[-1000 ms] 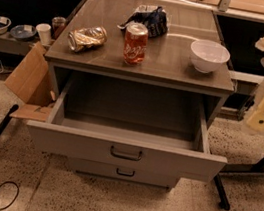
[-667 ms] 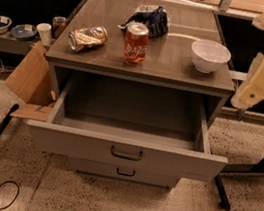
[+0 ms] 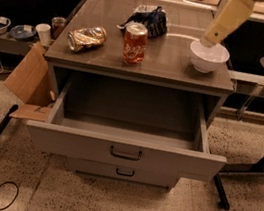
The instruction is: Place blue chip bag into top drawer
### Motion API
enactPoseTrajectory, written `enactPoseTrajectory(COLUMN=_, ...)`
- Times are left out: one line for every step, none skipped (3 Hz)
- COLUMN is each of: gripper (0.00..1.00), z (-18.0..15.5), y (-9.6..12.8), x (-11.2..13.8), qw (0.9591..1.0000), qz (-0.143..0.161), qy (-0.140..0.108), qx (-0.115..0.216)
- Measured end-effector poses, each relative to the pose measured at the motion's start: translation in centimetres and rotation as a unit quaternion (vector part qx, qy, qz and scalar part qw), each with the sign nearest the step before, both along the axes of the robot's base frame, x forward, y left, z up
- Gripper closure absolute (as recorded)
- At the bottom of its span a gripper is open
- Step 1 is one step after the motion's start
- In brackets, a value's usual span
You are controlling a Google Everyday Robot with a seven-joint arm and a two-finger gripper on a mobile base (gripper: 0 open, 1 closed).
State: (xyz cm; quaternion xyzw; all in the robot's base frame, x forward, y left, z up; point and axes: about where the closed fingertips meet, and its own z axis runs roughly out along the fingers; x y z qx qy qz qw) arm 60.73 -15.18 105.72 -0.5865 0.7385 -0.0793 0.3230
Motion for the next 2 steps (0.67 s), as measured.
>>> enactPoseTrajectory(gripper=0.0, z=-0.4, y=0.6, x=5.2, qw=0.9997, qz=0.005, qy=-0.022, qx=-0.006)
enactPoseTrajectory(gripper=0.0, z=-2.0, y=0.5, x=9.3, qw=0.9995, qz=-0.01, qy=-0.023, qx=-0.018)
